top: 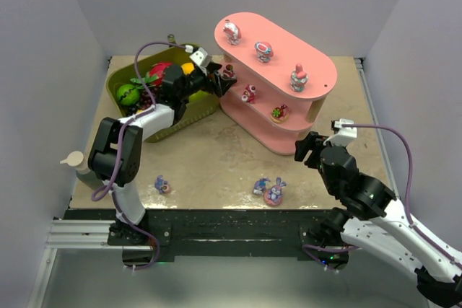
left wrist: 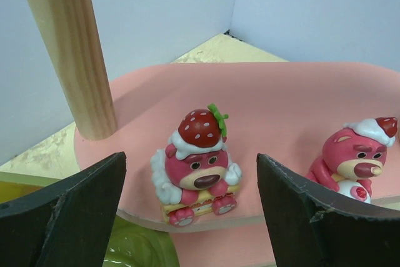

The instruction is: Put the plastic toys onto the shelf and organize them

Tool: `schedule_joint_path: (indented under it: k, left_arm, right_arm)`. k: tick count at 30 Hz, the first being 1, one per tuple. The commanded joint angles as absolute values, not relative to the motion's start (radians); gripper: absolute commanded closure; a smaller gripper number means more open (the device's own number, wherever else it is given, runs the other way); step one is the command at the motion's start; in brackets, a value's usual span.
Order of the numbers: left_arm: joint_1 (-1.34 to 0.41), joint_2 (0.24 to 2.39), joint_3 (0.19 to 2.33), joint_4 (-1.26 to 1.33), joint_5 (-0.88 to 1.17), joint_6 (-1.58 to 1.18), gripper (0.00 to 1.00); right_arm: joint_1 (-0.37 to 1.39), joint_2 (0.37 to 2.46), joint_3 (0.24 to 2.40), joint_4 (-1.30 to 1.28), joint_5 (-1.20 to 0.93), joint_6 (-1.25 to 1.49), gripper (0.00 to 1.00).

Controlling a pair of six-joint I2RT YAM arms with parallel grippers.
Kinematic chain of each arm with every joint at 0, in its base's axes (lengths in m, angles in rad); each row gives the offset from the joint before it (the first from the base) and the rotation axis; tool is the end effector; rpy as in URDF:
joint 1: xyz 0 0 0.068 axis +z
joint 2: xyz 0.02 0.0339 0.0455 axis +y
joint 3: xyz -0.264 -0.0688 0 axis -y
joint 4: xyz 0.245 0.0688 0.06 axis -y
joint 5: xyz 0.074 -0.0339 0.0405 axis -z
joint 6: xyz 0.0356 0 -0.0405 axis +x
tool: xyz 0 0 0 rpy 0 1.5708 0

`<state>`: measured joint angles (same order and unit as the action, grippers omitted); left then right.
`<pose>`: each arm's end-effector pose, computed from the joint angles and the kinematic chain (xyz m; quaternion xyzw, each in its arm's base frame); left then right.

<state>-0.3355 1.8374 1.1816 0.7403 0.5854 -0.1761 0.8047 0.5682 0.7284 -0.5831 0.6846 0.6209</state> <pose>0.3935 -0.1580 0.2751 0.2634 0.6289 -0.3673 0.6327 0.1011 0.0726 0.3122 0.1089 0.8044 0.1212 0.5713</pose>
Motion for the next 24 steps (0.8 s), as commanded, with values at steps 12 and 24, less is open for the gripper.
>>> schedule_joint_path:
  k: [12,24]
  left_arm:
    - [-0.385,1.824,1.19,0.742,0.459,-0.081,0.33]
    - [-0.397,1.842,1.229,0.652,0.463,0.041,0.43]
  right_arm:
    - [0.802,0.575,0.723,-0.557,0.696,0.627,0.3]
    - [0.804,0.571,0.726,-0.564,0.698,0.627,0.3]
